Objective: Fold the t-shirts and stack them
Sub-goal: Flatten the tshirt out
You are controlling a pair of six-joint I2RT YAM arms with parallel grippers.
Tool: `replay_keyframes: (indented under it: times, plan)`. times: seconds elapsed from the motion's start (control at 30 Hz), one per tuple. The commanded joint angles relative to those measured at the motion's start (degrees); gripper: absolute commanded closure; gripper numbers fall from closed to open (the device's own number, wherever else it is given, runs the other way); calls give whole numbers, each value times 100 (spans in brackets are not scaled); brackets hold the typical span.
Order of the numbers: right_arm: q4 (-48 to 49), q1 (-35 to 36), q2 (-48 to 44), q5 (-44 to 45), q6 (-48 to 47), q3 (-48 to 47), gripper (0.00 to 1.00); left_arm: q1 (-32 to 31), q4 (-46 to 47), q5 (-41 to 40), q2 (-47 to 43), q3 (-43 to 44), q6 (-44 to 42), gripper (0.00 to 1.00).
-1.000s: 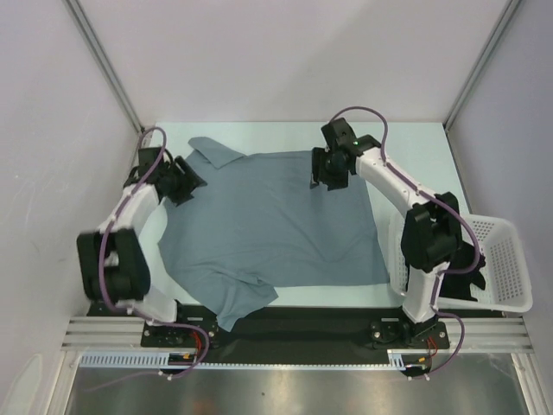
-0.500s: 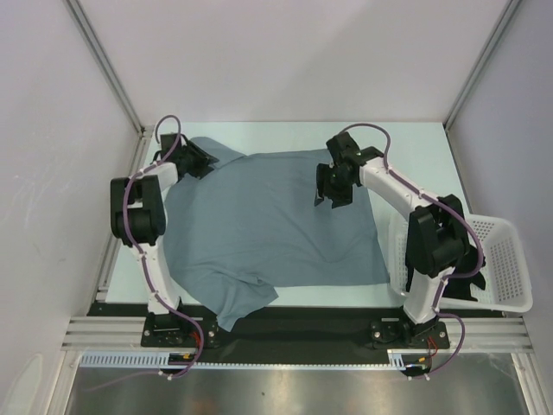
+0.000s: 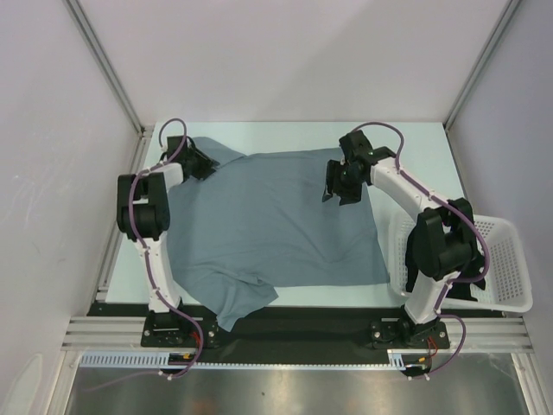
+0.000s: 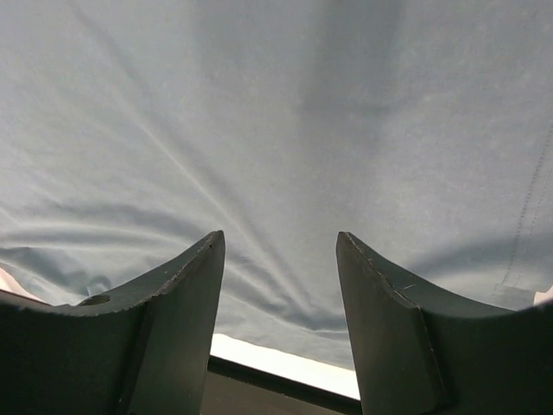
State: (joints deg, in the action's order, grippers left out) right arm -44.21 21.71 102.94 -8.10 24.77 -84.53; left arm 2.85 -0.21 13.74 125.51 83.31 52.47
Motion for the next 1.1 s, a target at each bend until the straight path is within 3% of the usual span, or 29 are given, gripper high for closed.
replay_keyframes:
  times: [0.0,0.3,0.5,0.73,0.8,0.83,0.9,0.93,1.0,1.07]
  plan:
    - [97,-18,-256,-95,-78,86,40,-30,144,-152,201,291,106,61]
    - [149,-62,-309,-131,-96,288,40,-48,267,50,386,546,97,85]
    - [237,-62,-300,-183,-17,376,40,-118,188,112,316,774,27,92]
    - [176,-53,-221,-148,-52,394,40,-241,530,383,963,2027,-105,94]
    - [149,-53,-160,-104,-87,394,40,-478,469,524,1386,2731,-122,90]
    - [149,-62,-142,-43,-104,394,40,-583,452,586,1919,3587,-166,89]
    - [140,-62,-46,-16,-113,394,40,-672,381,752,2501,4584,-149,77]
    - [158,-71,-19,-69,-87,376,40,-689,399,823,2765,5494,-88,73]
    - [202,-62,25,-157,-61,367,40,-725,600,1051,3181,5967,149,55]
    - [219,-36,69,-262,-52,315,40,-742,470,1034,2928,5917,-59,33]
